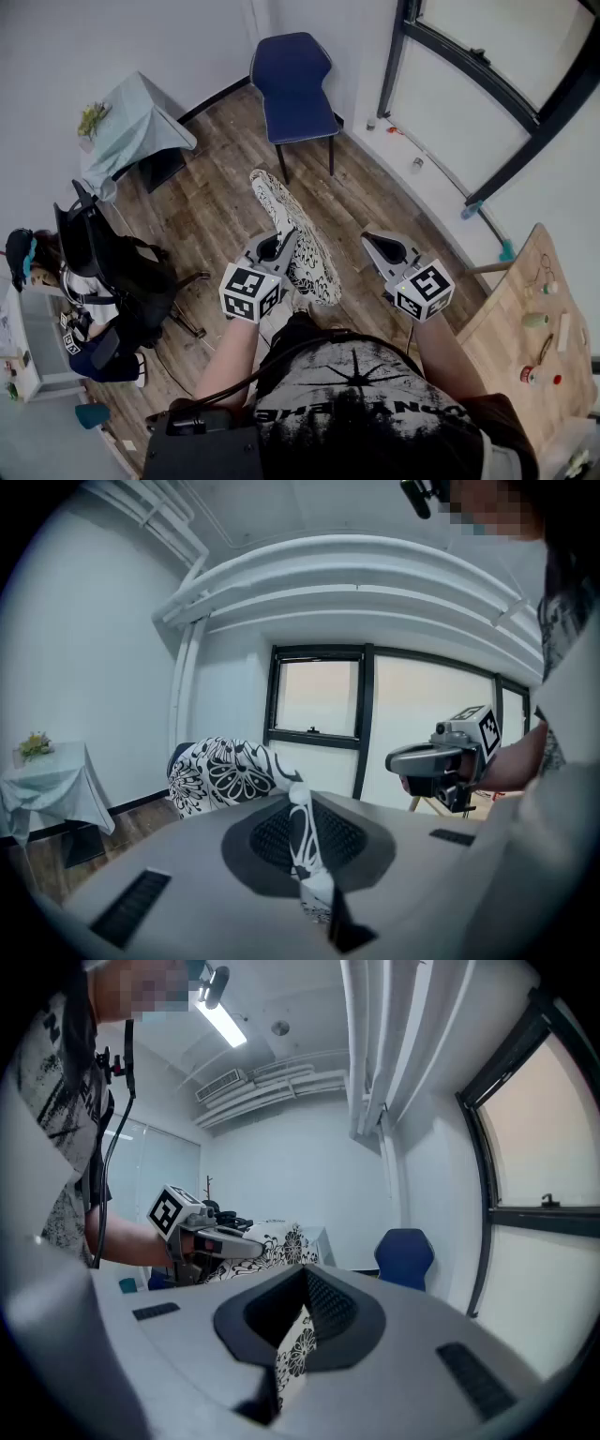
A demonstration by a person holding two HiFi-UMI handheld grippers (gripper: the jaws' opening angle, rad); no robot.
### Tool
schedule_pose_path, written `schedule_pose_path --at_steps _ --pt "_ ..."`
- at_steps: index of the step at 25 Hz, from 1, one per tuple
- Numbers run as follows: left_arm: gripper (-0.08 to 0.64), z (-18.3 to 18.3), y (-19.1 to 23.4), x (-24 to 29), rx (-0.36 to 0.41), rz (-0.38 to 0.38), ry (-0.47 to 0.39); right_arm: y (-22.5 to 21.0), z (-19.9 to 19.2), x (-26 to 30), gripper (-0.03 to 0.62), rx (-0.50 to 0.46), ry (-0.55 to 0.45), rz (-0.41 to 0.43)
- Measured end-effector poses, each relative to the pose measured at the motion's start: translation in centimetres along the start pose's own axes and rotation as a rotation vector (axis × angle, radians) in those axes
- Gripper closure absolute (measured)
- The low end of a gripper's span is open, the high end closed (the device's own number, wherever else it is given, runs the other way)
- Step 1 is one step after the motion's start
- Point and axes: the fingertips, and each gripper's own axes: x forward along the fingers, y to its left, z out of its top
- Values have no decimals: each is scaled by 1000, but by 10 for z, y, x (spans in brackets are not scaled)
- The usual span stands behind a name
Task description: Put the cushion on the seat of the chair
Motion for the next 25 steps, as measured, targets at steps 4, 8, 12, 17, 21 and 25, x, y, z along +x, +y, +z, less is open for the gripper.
schedule_pose_path --at_steps 4,8,12,17,21,25 --pt "537 -3 -1 -1 9 1 14 3 -2 -1 574 12 -10 19" --pt "537 -4 -1 1 8 -5 24 3 2 0 574 19 -28 27" --pt "537 -2 -3 4 -3 -10 23 4 6 -2 574 51 -61 53" --pt "537 -4 -7 15 4 -20 34 -1 3 -4 574 62 -62 58" --pt "537 -9 -11 25 20 -31 62 -7 0 -4 574 69 -56 45" --pt "537 -11 -12 39 30 -54 78 -14 -5 1 574 68 -49 42"
